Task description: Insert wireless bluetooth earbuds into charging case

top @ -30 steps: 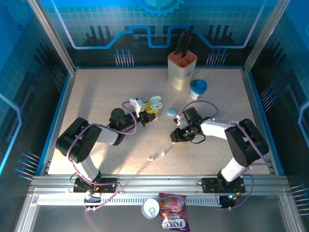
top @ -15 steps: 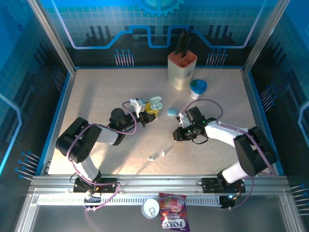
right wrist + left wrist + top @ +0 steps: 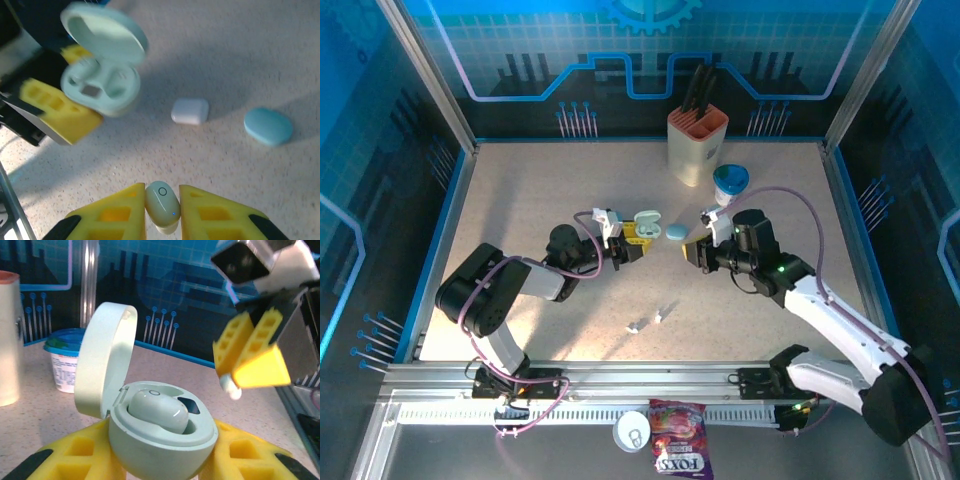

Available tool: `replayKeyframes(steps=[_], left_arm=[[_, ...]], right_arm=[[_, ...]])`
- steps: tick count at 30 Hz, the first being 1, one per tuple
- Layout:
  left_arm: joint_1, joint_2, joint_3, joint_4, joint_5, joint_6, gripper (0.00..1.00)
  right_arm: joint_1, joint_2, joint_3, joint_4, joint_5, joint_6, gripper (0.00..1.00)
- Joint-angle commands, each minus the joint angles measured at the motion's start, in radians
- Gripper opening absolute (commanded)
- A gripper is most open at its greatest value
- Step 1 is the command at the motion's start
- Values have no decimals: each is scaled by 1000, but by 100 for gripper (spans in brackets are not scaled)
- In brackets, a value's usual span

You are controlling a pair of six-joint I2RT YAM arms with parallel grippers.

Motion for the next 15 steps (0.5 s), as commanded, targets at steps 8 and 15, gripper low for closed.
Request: replayKeyframes(steps=[8, 15], left_arm=[[2, -27, 5, 34, 136, -39, 29], [2, -32, 6, 34, 143, -42, 29]], right_arm=[[93, 95, 173, 68, 13, -96, 21], [120, 187, 229, 70, 7, -104, 21]])
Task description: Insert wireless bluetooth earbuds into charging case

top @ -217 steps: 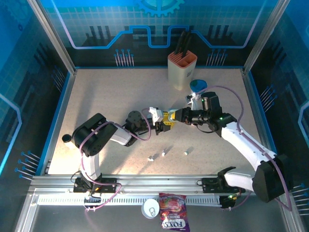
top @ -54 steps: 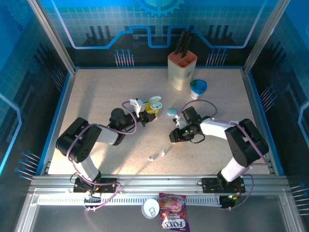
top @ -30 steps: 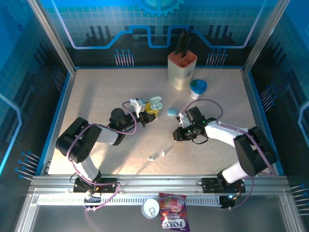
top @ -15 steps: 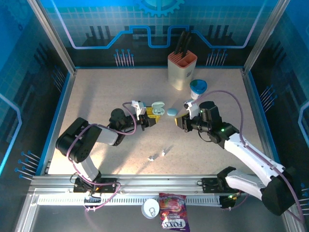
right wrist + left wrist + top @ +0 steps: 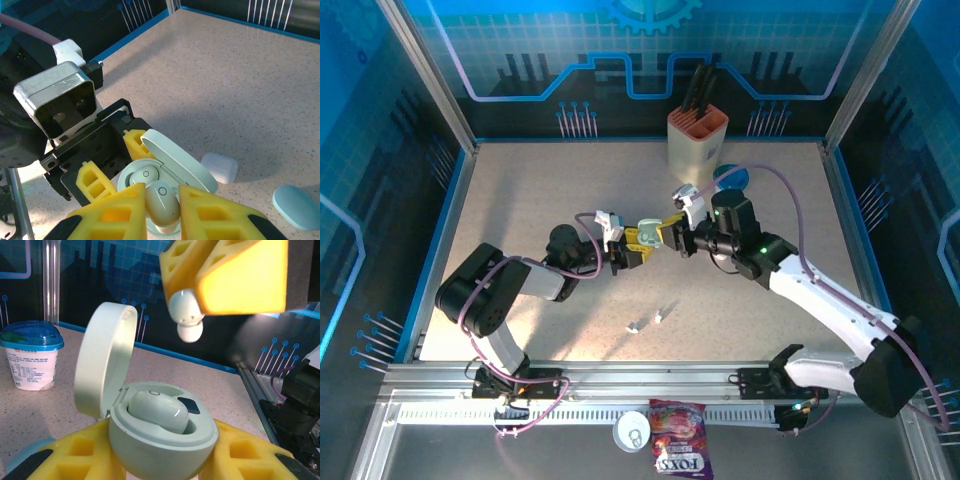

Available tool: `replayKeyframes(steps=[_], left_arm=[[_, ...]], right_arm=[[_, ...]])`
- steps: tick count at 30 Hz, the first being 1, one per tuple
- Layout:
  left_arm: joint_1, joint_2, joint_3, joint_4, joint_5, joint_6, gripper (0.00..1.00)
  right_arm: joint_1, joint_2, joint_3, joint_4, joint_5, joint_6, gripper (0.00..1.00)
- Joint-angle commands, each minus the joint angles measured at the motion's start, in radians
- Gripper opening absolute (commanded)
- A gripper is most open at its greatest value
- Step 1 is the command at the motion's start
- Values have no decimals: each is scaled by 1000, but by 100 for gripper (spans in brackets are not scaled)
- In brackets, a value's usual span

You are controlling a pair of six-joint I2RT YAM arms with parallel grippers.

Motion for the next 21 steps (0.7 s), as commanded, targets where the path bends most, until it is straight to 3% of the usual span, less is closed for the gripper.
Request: replayKeyframes(steps=[1, 21], left_arm=[[2, -31, 8, 34, 32, -18, 29], [5, -31, 19, 34, -39, -35, 28]], right_arm=[[18, 27, 38, 22, 3, -23, 21], [19, 96, 0, 30, 18, -16, 22]])
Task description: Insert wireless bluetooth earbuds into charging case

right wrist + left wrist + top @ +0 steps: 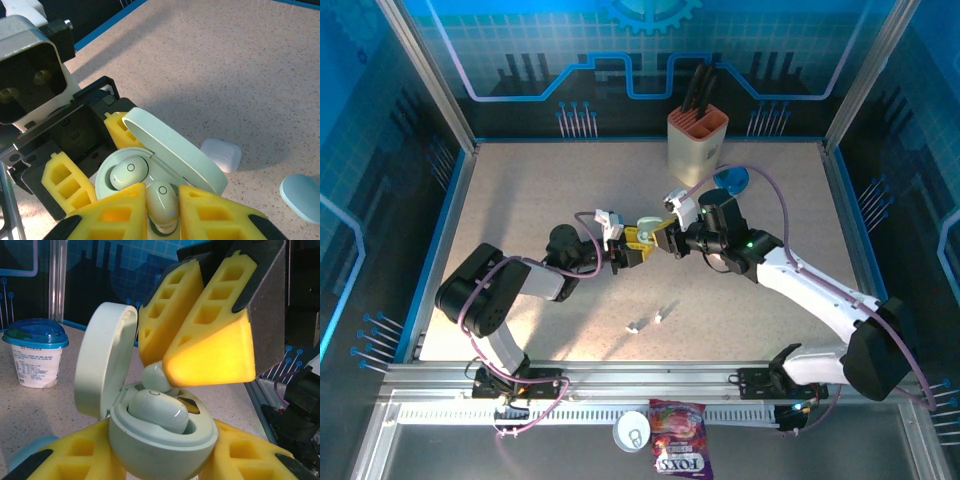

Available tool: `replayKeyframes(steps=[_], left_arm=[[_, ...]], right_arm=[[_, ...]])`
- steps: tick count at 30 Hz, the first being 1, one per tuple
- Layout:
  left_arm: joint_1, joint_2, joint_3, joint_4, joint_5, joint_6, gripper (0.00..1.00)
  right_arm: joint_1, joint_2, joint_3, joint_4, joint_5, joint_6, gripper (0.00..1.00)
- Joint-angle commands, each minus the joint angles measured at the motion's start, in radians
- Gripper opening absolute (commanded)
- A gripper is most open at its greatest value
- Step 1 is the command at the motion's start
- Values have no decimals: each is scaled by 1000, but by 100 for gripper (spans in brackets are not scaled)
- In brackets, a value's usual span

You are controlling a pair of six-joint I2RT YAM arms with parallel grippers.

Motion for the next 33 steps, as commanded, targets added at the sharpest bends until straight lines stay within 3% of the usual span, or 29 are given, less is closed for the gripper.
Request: replayKeyframes(steps=[1, 6, 11, 15, 22, 27, 33], left_arm=[[5, -31, 18, 34, -14, -8, 28], [5, -28, 18, 34, -18, -8, 29], [8, -29, 12, 34, -17, 4, 29], [11, -25, 5, 34, -13, 15, 29], [14, -18, 1, 34, 15, 32, 29], [14, -20, -3, 34, 29, 38, 29], [14, -31, -12, 35, 22, 42, 29]], right_arm=[[12, 9, -7, 26, 13, -10, 22], [11, 3, 7, 22, 9, -3, 25], [7, -34, 14, 31, 17, 11, 43], [2, -64, 12, 49, 7, 22, 49], [-36, -63, 25, 114, -63, 127, 50], [-78, 23, 113, 17, -78, 179, 42], [-86, 113, 188, -80, -124, 178, 39]])
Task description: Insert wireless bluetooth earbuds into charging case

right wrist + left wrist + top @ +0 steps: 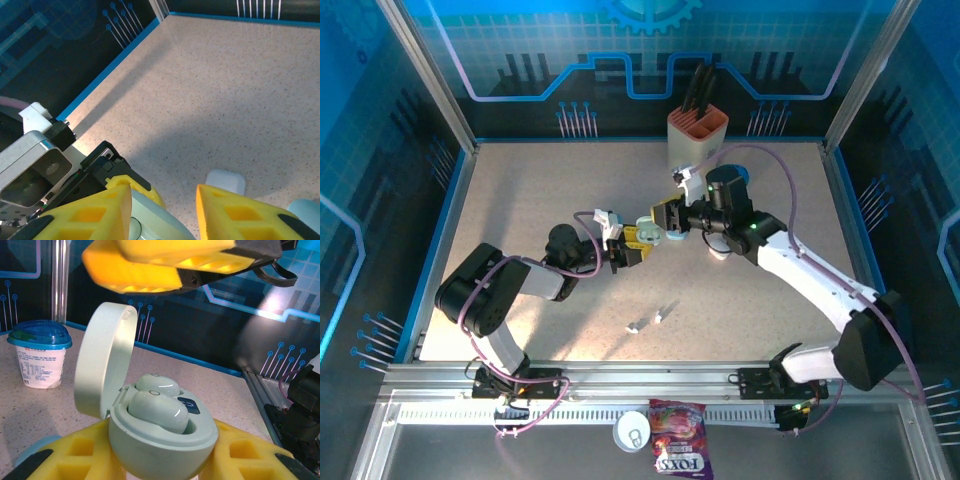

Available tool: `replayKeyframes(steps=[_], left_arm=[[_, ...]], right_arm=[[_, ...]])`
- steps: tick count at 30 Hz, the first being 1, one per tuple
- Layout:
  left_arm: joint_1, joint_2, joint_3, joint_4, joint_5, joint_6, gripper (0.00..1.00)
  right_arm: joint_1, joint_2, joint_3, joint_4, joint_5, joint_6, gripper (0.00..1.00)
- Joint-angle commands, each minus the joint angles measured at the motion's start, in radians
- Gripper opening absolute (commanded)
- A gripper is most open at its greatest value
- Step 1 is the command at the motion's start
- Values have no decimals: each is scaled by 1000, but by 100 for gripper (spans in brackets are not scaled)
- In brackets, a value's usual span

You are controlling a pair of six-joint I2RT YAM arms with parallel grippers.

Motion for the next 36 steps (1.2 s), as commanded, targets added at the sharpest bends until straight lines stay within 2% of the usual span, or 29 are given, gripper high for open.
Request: replayKeyframes(steps=[1, 8, 14, 17, 20, 23, 26, 30, 36], left_arm=[[7, -31, -13, 34, 16, 28, 29], [12, -24, -13, 34, -19, 19, 31], [18, -16, -1, 33, -43, 13, 29], [18, -17, 6, 34, -50, 12, 29], [17, -17, 14, 34, -50, 7, 29], [16, -25, 25, 35, -51, 5, 29], [16, -31, 38, 34, -52, 2, 29], [17, -21, 54, 34, -46, -2, 29], [13, -25, 56, 34, -39, 1, 29]], right_arm=[[-9, 44, 47, -88, -58, 7, 38], [-9, 34, 24, -116, -109, -24, 38], [-11, -26, -11, -107, -99, -10, 37], [-22, -58, -33, -78, -91, 39, 43], [-50, -83, -70, -33, -110, 148, 54], [-96, -85, -104, -5, -180, 300, 67], [-131, -80, -156, 76, -281, 442, 74], [-134, -56, -210, 205, -387, 566, 76], [-121, 3, -280, 454, -474, 708, 73]])
